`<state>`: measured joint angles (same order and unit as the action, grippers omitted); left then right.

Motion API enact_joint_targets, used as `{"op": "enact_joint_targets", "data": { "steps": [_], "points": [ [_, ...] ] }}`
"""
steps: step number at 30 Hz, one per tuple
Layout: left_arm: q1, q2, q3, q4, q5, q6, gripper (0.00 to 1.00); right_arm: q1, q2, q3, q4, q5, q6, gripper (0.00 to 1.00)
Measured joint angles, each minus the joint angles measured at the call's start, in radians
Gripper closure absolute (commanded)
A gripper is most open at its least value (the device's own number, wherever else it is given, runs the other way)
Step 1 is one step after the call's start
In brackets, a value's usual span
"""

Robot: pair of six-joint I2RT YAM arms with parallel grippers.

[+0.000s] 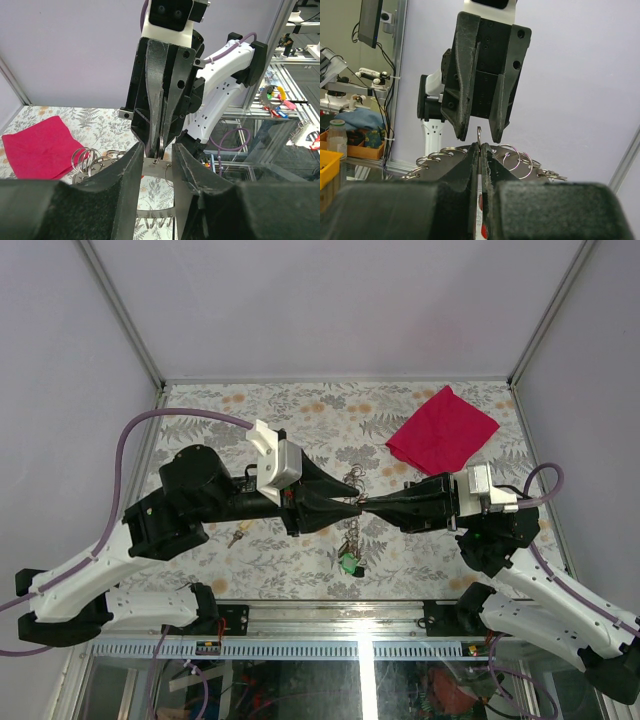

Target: Put the keys on the keyring

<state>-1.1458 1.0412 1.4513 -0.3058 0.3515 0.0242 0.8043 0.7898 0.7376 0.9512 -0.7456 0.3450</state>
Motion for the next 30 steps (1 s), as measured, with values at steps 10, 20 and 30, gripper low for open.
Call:
{"op": "enact_joint_targets", "data": {
  "steps": [10, 20, 30],
  "points": [
    [0.0, 0.012, 0.0, 0.0, 0.0, 0.001, 0.88, 0.0, 0.0, 0.0, -0.001, -0.005, 0.003, 0.97],
    [-0.005, 0.013, 0.005, -0.001, 0.007, 0.008, 1.0, -0.002, -0.012, 0.002, -0.024, -0.007, 0.004, 0.9],
    [-0.006, 0.049, 0.08, -0.129, 0.008, 0.026, 1.0, -0.002, -0.073, 0.052, -0.24, -0.005, -0.137, 0.63]
  ]
}}
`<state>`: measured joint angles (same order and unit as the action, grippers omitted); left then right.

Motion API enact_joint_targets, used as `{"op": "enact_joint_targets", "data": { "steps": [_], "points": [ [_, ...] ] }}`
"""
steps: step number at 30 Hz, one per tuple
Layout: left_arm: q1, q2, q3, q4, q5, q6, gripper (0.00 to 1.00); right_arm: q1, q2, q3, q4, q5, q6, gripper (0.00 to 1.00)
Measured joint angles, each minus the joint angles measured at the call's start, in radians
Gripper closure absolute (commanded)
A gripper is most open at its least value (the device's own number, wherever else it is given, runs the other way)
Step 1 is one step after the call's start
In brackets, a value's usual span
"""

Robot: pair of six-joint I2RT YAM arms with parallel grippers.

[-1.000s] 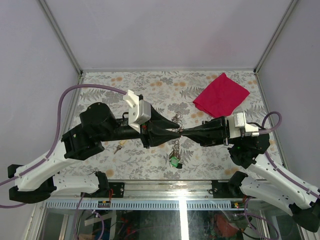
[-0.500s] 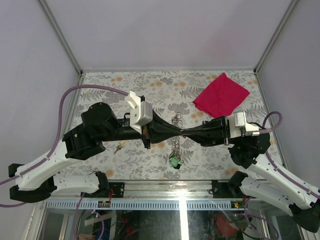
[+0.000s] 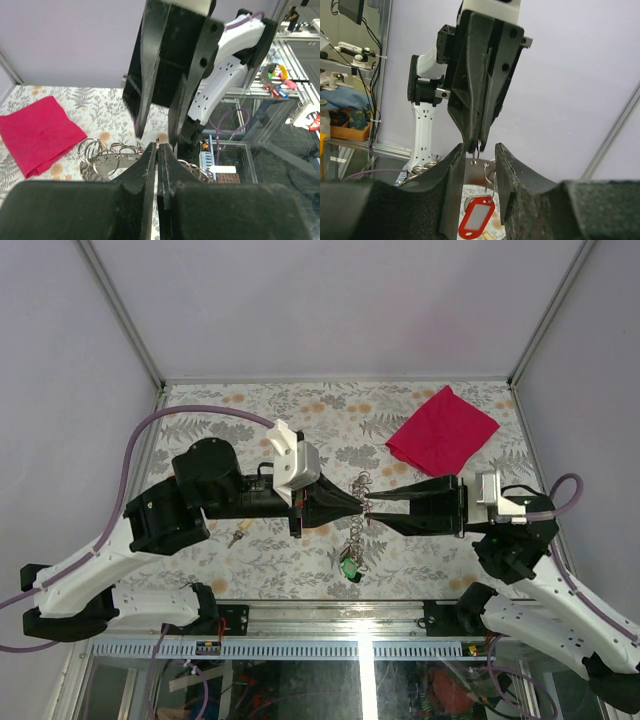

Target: Put the keys on the keyring

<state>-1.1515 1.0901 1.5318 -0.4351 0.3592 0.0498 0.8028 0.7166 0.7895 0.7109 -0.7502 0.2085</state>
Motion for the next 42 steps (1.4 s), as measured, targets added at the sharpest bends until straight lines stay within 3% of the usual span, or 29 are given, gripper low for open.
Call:
{"op": "enact_joint_targets", "data": {
  "steps": [15, 25, 42],
  "points": [
    [0.0, 0.164, 0.28, -0.415, -0.043, 0.087, 1.0, 0.0, -0.022, 0.212, -0.531, -0.003, -0.18, 0.69],
    [0.0, 0.195, 0.32, -0.52, -0.059, 0.113, 1.0, 0.0, 0.06, 0.219, -0.639, -0.03, -0.171, 0.69],
    [-0.006, 0.198, 0.32, -0.523, -0.06, 0.121, 1.0, 0.0, 0.061, 0.228, -0.721, -0.03, -0.218, 0.66]
  ]
}}
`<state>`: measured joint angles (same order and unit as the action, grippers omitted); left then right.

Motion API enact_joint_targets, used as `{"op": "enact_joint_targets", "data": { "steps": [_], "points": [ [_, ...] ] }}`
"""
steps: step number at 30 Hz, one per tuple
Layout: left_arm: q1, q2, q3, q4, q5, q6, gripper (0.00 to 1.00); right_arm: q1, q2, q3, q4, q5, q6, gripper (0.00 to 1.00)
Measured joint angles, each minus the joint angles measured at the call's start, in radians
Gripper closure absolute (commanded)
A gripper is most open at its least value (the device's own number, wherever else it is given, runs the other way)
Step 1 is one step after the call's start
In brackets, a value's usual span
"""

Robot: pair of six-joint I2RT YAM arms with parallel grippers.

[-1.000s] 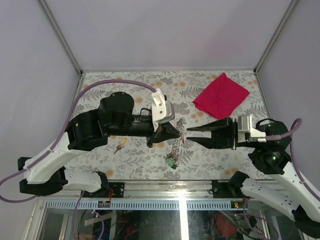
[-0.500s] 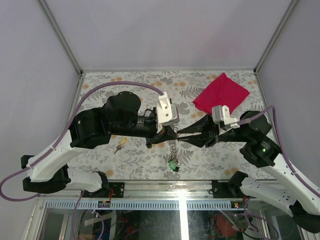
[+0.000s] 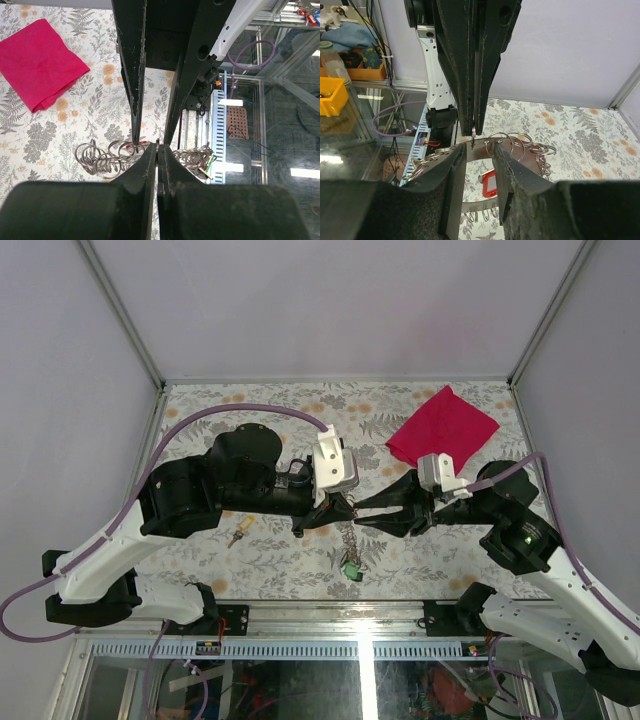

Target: Put the keys on the keyring

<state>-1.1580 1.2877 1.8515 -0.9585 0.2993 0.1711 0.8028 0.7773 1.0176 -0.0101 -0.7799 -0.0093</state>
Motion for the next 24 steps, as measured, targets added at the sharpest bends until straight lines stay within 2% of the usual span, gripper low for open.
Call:
{"op": "enact_joint_targets", "data": {
  "steps": [7, 9, 12, 15, 21, 24],
  "points": [
    [0.0, 0.0, 0.0, -0.001, 0.0, 0.003, 1.0, 0.0, 0.016, 0.003, 0.002, -0.007, 0.003, 0.72],
    [0.0, 0.0, 0.0, -0.001, 0.0, 0.003, 1.0, 0.0, 0.021, 0.003, 0.013, -0.016, 0.011, 0.79],
    [0.0, 0.0, 0.0, 0.0, -0.001, 0.004, 1.0, 0.0, 0.023, 0.003, 0.039, -0.03, 0.032, 0.98],
    [0.0, -0.001, 0.005, 0.001, -0.003, 0.005, 1.0, 0.0, 0.025, 0.003, 0.053, -0.046, 0.058, 1.0],
    [-0.002, -0.022, -0.005, 0.025, -0.011, -0.004, 0.72, 0.0, 0.025, -0.016, 0.127, -0.085, 0.084, 1.0],
    [-0.003, -0.072, -0.06, 0.071, -0.025, -0.024, 0.66, 0.0, 0.001, -0.061, 0.206, -0.105, 0.083, 1.0]
  ]
}}
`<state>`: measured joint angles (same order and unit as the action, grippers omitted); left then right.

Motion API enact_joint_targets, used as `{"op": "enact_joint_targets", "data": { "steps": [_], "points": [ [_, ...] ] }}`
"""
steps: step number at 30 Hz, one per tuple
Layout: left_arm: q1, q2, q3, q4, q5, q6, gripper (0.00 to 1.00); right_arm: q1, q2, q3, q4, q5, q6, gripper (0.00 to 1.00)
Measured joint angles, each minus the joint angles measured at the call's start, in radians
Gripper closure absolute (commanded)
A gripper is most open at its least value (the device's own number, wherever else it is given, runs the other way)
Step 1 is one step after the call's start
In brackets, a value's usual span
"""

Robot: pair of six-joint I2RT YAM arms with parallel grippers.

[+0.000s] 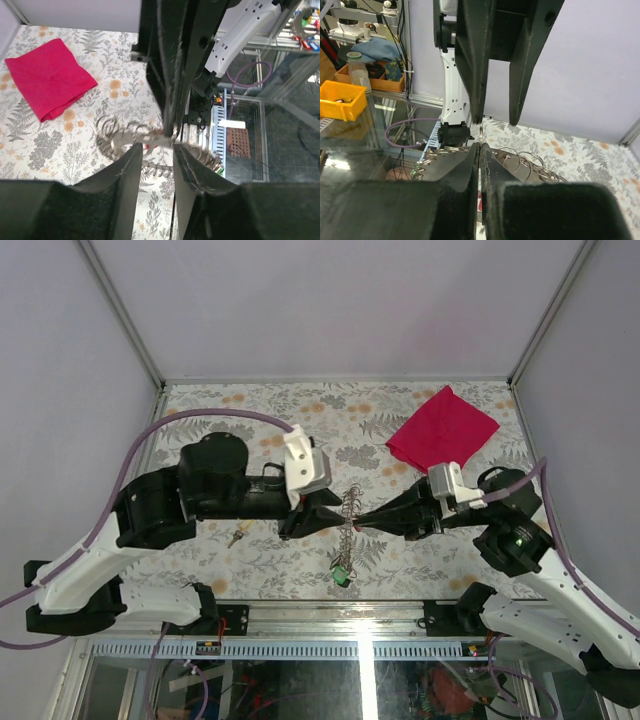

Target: Put the keys on the keyring

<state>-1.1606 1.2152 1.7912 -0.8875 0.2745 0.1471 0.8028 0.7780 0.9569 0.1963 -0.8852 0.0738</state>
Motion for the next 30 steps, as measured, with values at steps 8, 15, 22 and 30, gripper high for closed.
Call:
{"op": "enact_joint_targets", "data": {
  "steps": [8, 15, 22, 30],
  "points": [
    [0.0, -0.219, -0.2, 0.174, -0.06, -0.106, 0.64, 0.0, -0.092, -0.106, 0.24, -0.023, -0.055, 1.0],
    [0.0, -0.275, -0.242, 0.274, -0.081, -0.177, 0.64, 0.0, -0.118, -0.156, 0.475, -0.066, -0.144, 1.0],
    [0.0, -0.263, -0.244, 0.294, -0.084, -0.203, 0.66, 0.0, -0.121, -0.169, 0.551, -0.137, -0.313, 1.0],
    [0.0, -0.253, -0.244, 0.31, -0.071, -0.206, 0.66, 0.0, -0.141, -0.17, 0.546, -0.173, -0.434, 1.0]
  ]
}}
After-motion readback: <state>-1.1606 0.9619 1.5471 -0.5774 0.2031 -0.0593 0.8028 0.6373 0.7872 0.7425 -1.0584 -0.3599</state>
